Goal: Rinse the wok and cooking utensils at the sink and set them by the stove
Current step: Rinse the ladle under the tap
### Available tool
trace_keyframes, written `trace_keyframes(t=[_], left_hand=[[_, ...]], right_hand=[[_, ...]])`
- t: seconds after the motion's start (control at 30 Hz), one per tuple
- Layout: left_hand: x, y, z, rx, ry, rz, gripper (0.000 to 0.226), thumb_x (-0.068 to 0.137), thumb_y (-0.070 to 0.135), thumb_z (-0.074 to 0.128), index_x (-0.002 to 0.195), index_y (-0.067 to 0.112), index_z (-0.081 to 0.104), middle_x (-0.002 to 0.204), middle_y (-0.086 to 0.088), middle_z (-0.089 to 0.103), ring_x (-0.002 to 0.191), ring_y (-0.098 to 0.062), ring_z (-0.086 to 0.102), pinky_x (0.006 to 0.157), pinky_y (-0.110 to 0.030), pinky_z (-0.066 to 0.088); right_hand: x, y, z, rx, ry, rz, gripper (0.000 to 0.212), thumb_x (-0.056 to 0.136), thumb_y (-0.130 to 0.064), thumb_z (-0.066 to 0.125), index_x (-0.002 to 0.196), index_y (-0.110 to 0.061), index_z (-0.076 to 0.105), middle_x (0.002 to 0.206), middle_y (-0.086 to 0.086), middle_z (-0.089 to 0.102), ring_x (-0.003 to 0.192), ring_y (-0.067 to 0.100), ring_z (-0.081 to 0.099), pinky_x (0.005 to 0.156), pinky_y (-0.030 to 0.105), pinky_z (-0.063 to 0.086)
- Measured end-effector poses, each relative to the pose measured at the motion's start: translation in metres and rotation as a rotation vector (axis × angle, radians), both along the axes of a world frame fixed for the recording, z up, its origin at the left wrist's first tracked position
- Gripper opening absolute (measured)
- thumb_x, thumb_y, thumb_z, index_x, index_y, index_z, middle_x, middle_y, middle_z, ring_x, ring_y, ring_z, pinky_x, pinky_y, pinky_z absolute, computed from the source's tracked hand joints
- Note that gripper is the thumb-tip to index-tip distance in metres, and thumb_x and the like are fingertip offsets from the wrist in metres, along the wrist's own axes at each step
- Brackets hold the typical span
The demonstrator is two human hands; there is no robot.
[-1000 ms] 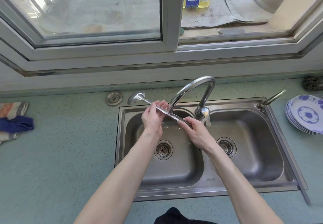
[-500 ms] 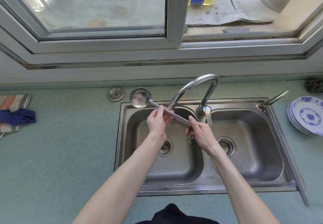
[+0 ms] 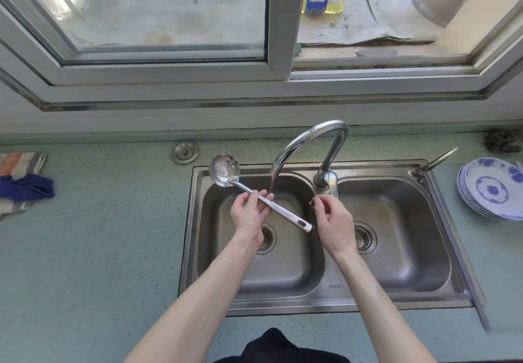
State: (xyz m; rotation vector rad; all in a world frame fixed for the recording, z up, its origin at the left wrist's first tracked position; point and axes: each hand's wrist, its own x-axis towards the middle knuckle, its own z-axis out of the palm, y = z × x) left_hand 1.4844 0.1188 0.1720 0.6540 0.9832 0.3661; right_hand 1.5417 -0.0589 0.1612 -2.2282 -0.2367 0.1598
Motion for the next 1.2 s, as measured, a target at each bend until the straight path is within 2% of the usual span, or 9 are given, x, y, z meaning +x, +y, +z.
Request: trace_keyframes(t=[0.13,0.27,0.33,0.43,0.63,0.8,0.97,1.1,1.2], left_hand=[[-0.004,-0.002,-0.002,-0.011,0.005,-0.027,0.031,0.104,0.006,0.056,0.13,-0.01,0.05,0.107,-0.023,0.073,0.082,-0.026,0.078,0.07,-0.035,0.065],[-0.006,-0.007,-0.002,-0.017,0.011,-0.066,0.029,0.104,0.006,0.058,0.127,-0.009,0.054,0.111,-0.026,0.073,0.089,-0.03,0.078,0.076,-0.038,0.065],[-0.006,-0.01,-0.002,-0.019,0.011,-0.079,0.028,0.103,0.006,0.058,0.127,-0.01,0.055,0.111,-0.026,0.073,0.09,-0.03,0.078,0.08,-0.04,0.065],[-0.005,-0.012,0.0,-0.021,0.006,-0.096,0.029,0.103,0.005,0.057,0.127,-0.011,0.054,0.11,-0.025,0.073,0.086,-0.028,0.078,0.079,-0.039,0.065],[-0.006,-0.016,0.005,-0.036,0.003,-0.12,0.03,0.103,0.005,0.058,0.128,-0.011,0.053,0.103,-0.022,0.075,0.088,-0.03,0.078,0.072,-0.036,0.065],[-0.008,-0.023,0.006,-0.047,0.016,-0.126,0.029,0.103,0.004,0.058,0.127,-0.011,0.055,0.108,-0.024,0.074,0.09,-0.031,0.077,0.077,-0.038,0.065],[-0.014,-0.025,0.006,-0.039,0.033,-0.119,0.024,0.103,0.004,0.058,0.124,-0.008,0.056,0.11,-0.027,0.073,0.087,-0.03,0.077,0.074,-0.036,0.065],[-0.018,-0.023,0.006,0.012,0.049,-0.101,0.018,0.103,0.004,0.059,0.118,-0.004,0.057,0.103,-0.024,0.074,0.083,-0.028,0.077,0.073,-0.036,0.065],[-0.022,-0.024,0.005,0.083,0.068,-0.065,0.013,0.101,0.003,0.06,0.113,-0.003,0.058,0.097,-0.022,0.074,0.079,-0.027,0.077,0.073,-0.035,0.065]], right_hand=[[0.007,-0.013,-0.012,-0.2,-0.401,0.028,0.037,0.107,-0.013,0.05,0.142,-0.004,0.06,0.141,0.011,0.062,0.132,0.028,0.056,0.115,0.034,0.042],[0.014,-0.023,-0.025,-0.568,-0.333,0.216,0.064,0.105,-0.029,0.021,0.164,-0.004,0.024,0.172,0.011,0.024,0.16,0.027,0.022,0.125,0.044,0.03],[0.012,-0.026,-0.027,-0.666,-0.218,0.278,0.069,0.102,-0.031,0.014,0.166,-0.005,0.014,0.175,0.009,0.01,0.161,0.024,0.014,0.127,0.045,0.027],[0.009,-0.029,-0.034,-0.746,-0.124,0.335,0.07,0.104,-0.025,0.025,0.166,-0.006,0.0,0.174,0.009,-0.008,0.163,0.024,0.002,0.13,0.043,0.02],[0.009,-0.024,-0.03,-0.768,-0.078,0.347,0.083,0.099,-0.013,0.04,0.165,-0.005,-0.01,0.172,0.009,-0.021,0.162,0.022,-0.01,0.131,0.038,0.012],[0.008,-0.032,-0.028,-0.778,-0.059,0.402,0.091,0.096,-0.014,0.044,0.164,-0.006,-0.016,0.169,0.008,-0.031,0.161,0.02,-0.014,0.13,0.034,0.006],[0.015,-0.034,-0.02,-0.739,-0.051,0.424,0.079,0.1,-0.011,0.039,0.167,-0.009,-0.004,0.174,0.006,-0.015,0.163,0.02,-0.001,0.13,0.035,0.01],[0.008,-0.027,-0.005,-0.333,-0.07,0.233,0.05,0.107,-0.014,0.036,0.156,-0.007,0.045,0.161,0.012,0.046,0.145,0.03,0.047,0.12,0.041,0.037],[-0.017,-0.01,0.018,-0.15,0.083,0.27,0.038,0.111,-0.033,0.045,0.143,-0.018,0.06,0.135,0.002,0.068,0.123,0.02,0.062,0.105,0.033,0.047]])
